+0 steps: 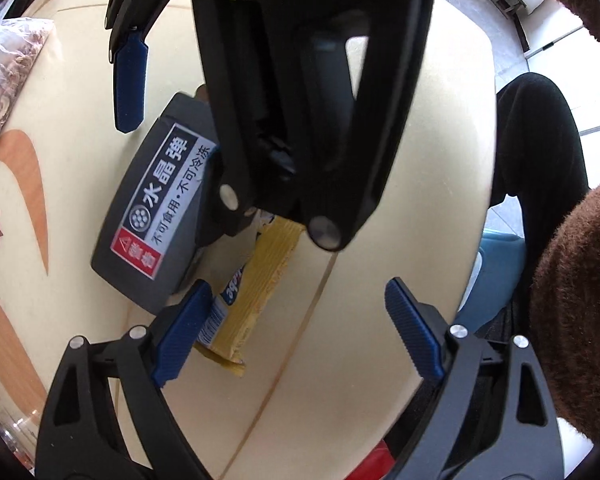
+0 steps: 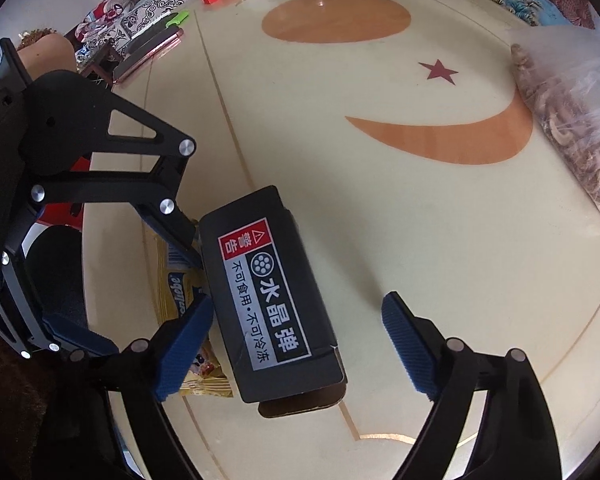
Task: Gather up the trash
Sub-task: 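Grasp the yellow snack bar with the left tool while the right tool grasps the black box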
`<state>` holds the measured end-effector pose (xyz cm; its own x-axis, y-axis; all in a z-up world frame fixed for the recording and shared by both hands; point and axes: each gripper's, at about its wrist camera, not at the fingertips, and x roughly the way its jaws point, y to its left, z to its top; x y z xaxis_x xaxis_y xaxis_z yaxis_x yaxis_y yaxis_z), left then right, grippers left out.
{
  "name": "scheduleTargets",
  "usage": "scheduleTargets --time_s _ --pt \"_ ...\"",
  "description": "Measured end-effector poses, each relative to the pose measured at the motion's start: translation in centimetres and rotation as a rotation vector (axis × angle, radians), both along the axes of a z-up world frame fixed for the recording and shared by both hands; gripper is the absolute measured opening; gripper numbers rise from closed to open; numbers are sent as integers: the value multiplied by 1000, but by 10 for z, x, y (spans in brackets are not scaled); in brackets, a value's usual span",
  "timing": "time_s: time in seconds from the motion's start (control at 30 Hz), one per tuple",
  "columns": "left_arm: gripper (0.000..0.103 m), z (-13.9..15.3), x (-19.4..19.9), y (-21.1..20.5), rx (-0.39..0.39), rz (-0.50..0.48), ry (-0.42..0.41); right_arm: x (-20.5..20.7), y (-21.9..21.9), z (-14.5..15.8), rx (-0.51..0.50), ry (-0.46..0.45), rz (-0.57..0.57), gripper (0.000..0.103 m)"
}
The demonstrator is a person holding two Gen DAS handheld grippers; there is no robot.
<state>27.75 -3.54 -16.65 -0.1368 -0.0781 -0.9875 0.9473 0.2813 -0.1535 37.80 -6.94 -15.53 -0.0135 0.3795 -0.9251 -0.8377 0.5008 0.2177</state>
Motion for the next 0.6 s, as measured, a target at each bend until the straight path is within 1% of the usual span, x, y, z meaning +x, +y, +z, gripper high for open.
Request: scheduleTargets --time_s 0.1,0.23,0.3,0.33,0.37,0.4,0.47,0.57,0.6 --pt "85 -4 0 -2 11 6 0 -3 -2 -1 3 -7 -38 83" --pt "84 -3 0 -1 -5 38 -22 -12 -11 1 15 -24 -95 82" --pt "80 1 7 3 -24 74 -33 -19 -16 3 15 -39 -144 79" --pt "78 2 8 5 -26 90 -45 -22 -19 2 14 -43 -167 75" --pt "75 2 8 6 -27 102 -55 -26 -21 3 5 -58 -201 66" --pt "75 3 9 6 -29 117 -57 -29 -21 3 -12 -79 -231 63" --pt "75 3 10 6 -29 150 -64 -31 -23 3 -38 -89 -275 61" --pt "75 4 13 3 -25 224 -73 -28 -28 5 -48 -92 -314 60" --pt "73 5 13 4 -27 250 -81 -28 -28 6 -58 -95 -331 60"
